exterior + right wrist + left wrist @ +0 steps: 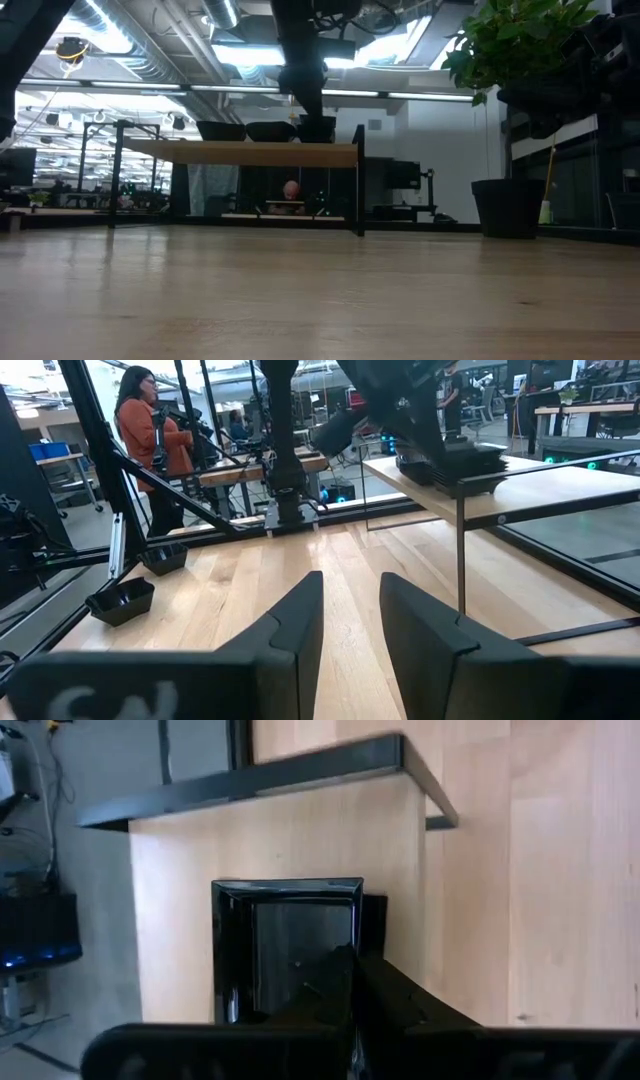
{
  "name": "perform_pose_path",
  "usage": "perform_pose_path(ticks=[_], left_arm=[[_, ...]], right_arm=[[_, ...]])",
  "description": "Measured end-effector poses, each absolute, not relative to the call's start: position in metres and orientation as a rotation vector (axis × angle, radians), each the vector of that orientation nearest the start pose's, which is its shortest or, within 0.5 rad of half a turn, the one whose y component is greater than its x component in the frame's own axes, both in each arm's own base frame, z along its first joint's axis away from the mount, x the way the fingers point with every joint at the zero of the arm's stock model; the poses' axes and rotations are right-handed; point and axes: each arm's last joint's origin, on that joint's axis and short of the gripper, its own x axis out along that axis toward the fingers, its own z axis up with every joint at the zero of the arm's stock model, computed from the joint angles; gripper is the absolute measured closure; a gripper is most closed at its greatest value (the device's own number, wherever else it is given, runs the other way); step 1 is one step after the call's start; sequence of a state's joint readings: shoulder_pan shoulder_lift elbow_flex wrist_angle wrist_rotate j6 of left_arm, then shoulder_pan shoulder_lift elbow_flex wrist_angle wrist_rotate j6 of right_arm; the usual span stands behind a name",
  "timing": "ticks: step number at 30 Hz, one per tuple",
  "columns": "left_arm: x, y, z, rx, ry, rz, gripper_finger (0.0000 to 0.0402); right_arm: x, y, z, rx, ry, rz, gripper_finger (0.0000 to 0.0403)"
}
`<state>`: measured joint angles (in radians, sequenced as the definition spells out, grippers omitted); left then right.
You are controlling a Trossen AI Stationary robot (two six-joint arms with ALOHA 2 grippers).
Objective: Pick & Place Mini shaped plates
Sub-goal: Stack the square plate on top of the square plates on the shelf
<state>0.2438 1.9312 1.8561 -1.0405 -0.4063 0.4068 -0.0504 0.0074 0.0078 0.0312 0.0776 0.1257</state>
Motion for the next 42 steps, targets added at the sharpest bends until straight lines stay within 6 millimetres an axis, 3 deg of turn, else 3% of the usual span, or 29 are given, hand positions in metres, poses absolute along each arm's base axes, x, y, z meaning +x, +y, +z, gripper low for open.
perform_pose_path(ticks=[12,23,30,42], left_arm=[[0.388,0.112,0.307,0.466,1.251,0.378,0.0387],[0.388,0.113,0.307,0.479,1.256,0.368,0.0315],[0.388,0.102,0.309,0.44,1.24,0.394,0.0283],[0.369,0.072,0.348,0.424,1.114,0.395,0.0287]], right_arm=[[0.097,-0.007,0.169,0.126,-0.039,-0.126,0.03],[0.097,-0.007,0.169,0.126,-0.04,-0.126,0.03],[0.097,-0.007,0.169,0.126,-0.039,-0.126,0.03],[0.097,-0.007,0.169,0.126,-0.039,-0.126,0.03]])
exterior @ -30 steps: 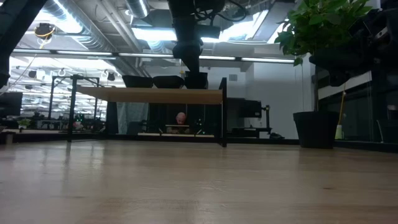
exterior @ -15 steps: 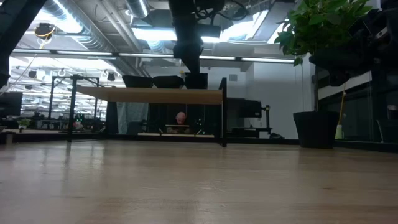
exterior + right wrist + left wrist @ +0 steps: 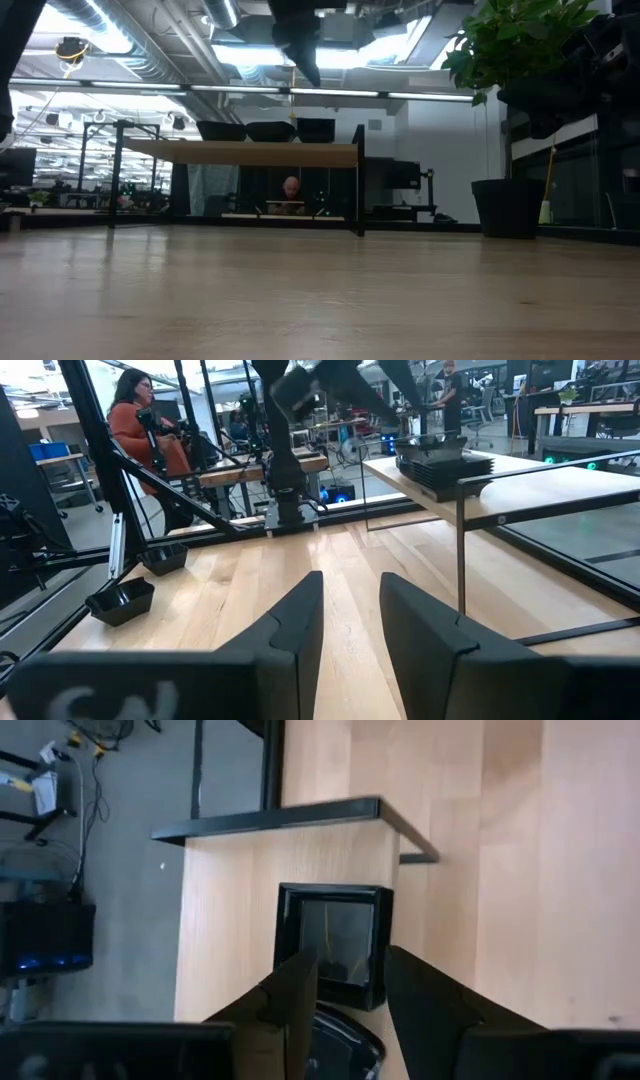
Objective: Pick & Place Mini shaped plates
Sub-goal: Stack the square plate on top of the square plates on the shelf
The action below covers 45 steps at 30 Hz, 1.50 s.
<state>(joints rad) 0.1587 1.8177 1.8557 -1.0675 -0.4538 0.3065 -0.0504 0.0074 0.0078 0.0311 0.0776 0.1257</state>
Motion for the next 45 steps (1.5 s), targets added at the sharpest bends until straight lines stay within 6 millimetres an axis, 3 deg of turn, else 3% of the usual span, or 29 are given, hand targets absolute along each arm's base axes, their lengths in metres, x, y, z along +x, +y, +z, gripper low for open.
perform_pose_path(ticks=[6,12,16,22,29,35,45], left_arm=[[0.358,0.049,0.366,0.386,1.046,0.369,0.0288],[0.344,0.02,0.383,0.371,0.985,0.146,0.0288],[0.346,0.015,0.38,0.39,0.99,0.004,0.0288],[0.368,0.045,0.338,0.313,1.159,-0.001,0.0298],[0.383,0.085,0.313,0.254,1.194,0.077,0.031],[0.387,0.11,0.301,0.222,1.202,0.118,0.0313],[0.388,0.13,0.305,0.23,1.14,0.213,0.0314]], right_arm=[[0.097,-0.007,0.169,0.126,-0.039,-0.126,0.03],[0.097,-0.007,0.169,0.126,-0.04,-0.126,0.03],[0.097,-0.007,0.169,0.126,-0.04,-0.126,0.03],[0.097,-0.007,0.169,0.126,-0.04,-0.126,0.03],[0.097,-0.007,0.169,0.126,-0.04,-0.126,0.03],[0.097,-0.007,0.169,0.126,-0.04,-0.126,0.03],[0.097,-0.007,0.169,0.126,-0.039,-0.126,0.03]])
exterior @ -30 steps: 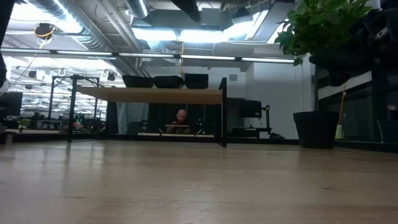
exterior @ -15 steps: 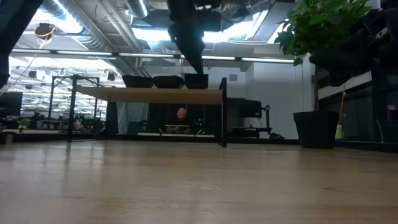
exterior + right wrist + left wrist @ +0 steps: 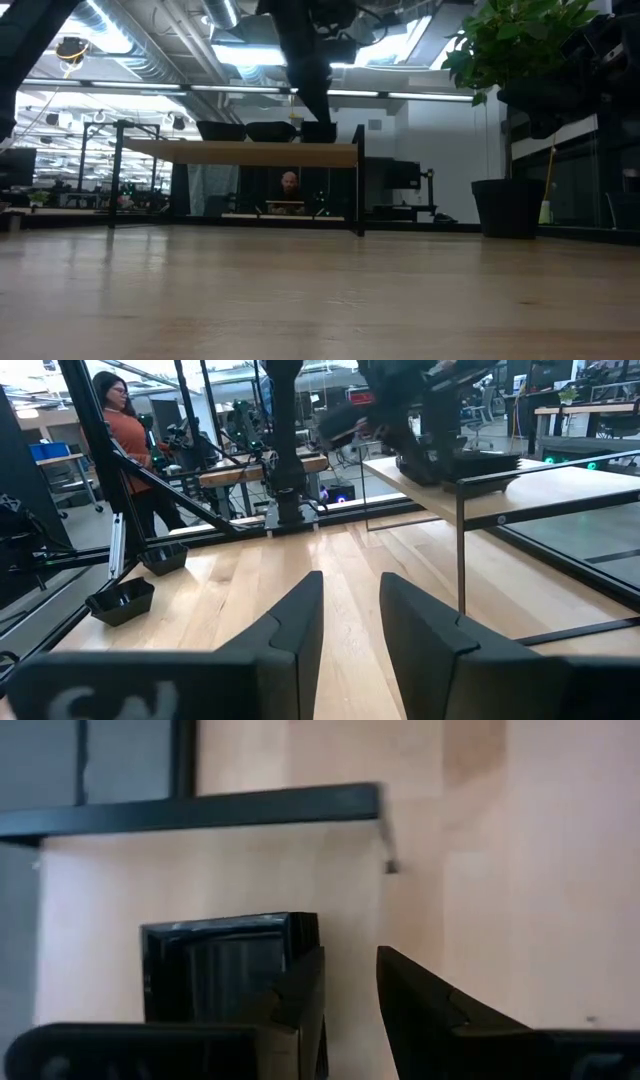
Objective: Pick & Place Mini shaped plates
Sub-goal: Stack the square plate on top of the square plates on the shelf, then stack the distorted square plate on top of the distorted square plates on the shelf
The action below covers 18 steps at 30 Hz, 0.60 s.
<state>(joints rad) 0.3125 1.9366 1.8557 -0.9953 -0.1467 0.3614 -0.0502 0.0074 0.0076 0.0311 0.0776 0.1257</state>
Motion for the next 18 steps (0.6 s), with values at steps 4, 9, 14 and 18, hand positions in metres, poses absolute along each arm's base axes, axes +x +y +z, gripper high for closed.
perform_pose_path(ticks=[4,9,14,18], left_arm=[[0.387,0.133,0.306,0.274,1.159,0.305,0.0314],[0.389,0.125,0.308,0.304,1.166,0.402,0.0314],[0.39,0.088,0.322,0.308,1.103,0.328,0.0314],[0.387,0.046,0.338,0.368,1.052,0.239,0.0313]], right_arm=[[0.097,-0.007,0.169,0.126,-0.039,-0.126,0.03],[0.097,-0.007,0.169,0.126,-0.04,-0.126,0.03],[0.097,-0.007,0.169,0.126,-0.04,-0.126,0.03],[0.097,-0.007,0.169,0.126,-0.04,-0.126,0.03]])
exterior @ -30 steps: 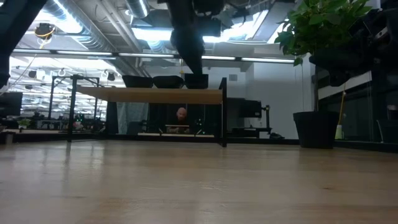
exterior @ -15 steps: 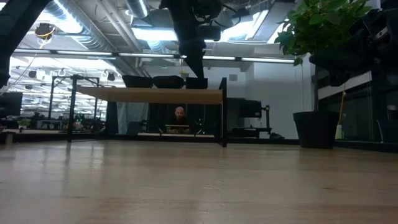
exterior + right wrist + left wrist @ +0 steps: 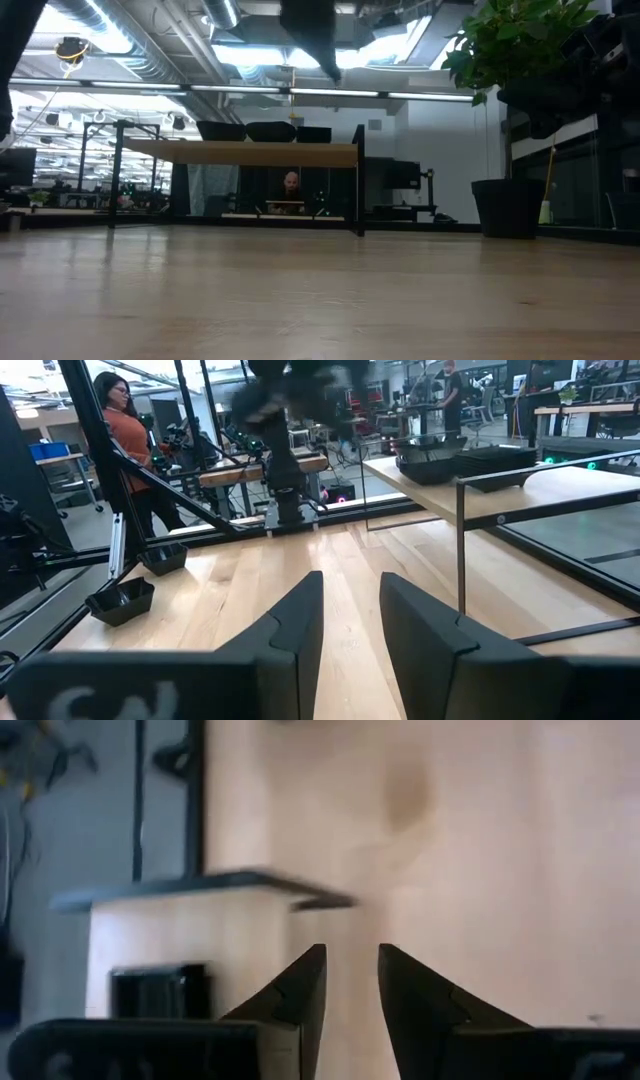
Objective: Pick & Place Mini shaped plates
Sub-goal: Stack the distorted square plate on top of the distorted square plates on the shelf
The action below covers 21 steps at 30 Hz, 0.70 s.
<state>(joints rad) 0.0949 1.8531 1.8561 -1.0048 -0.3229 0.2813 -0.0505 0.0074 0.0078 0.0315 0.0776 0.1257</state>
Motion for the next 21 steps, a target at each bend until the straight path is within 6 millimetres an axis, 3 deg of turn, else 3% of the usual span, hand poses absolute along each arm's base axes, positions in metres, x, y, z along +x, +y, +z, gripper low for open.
perform_pose_path(ticks=[4,11,17,21], left_arm=[[0.377,-0.002,0.349,0.433,1.03,0.124,0.0313],[0.353,-0.075,0.348,0.498,1.104,-0.048,0.0313],[0.326,-0.119,0.342,0.473,1.236,-0.189,0.0313],[0.309,-0.141,0.34,0.418,1.311,-0.184,0.0313]], right_arm=[[0.097,-0.007,0.169,0.126,-0.04,-0.126,0.03],[0.097,-0.007,0.169,0.126,-0.04,-0.126,0.03],[0.097,-0.007,0.169,0.126,-0.04,-0.126,0.03],[0.097,-0.007,0.169,0.126,-0.04,-0.126,0.03]])
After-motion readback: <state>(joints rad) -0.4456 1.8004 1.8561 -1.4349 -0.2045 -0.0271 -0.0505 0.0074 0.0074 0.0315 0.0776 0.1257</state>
